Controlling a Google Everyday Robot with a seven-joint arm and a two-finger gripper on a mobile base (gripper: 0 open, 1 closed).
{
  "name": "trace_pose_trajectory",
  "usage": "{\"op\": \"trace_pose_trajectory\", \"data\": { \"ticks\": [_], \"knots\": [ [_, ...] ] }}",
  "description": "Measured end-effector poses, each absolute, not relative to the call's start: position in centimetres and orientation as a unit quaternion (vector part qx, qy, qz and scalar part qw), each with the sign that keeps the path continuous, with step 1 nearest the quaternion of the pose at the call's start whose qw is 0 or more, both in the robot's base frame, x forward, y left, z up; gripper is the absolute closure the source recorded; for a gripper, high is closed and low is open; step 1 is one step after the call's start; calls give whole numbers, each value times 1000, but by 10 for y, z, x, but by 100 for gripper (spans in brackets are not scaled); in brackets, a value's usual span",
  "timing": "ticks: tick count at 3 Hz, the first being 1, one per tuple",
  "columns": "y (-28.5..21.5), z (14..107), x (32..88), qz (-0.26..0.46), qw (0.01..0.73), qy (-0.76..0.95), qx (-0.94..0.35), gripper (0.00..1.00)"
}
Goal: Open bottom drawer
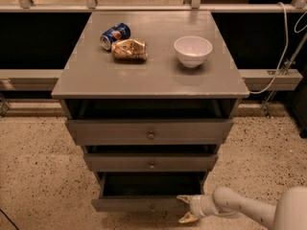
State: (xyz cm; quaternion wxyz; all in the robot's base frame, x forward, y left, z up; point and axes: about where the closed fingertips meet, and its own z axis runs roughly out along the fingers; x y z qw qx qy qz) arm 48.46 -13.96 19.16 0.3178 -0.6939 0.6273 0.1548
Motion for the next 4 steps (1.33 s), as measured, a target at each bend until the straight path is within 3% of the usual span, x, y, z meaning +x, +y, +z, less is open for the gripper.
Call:
{"op": "trace_pose_trajectory", "data": {
  "ticks": [2,4],
  "knots": [
    [-128,234,466,150,348,588,-714,31],
    [-123,221,499,154,340,606,-703,29]
  ]
}}
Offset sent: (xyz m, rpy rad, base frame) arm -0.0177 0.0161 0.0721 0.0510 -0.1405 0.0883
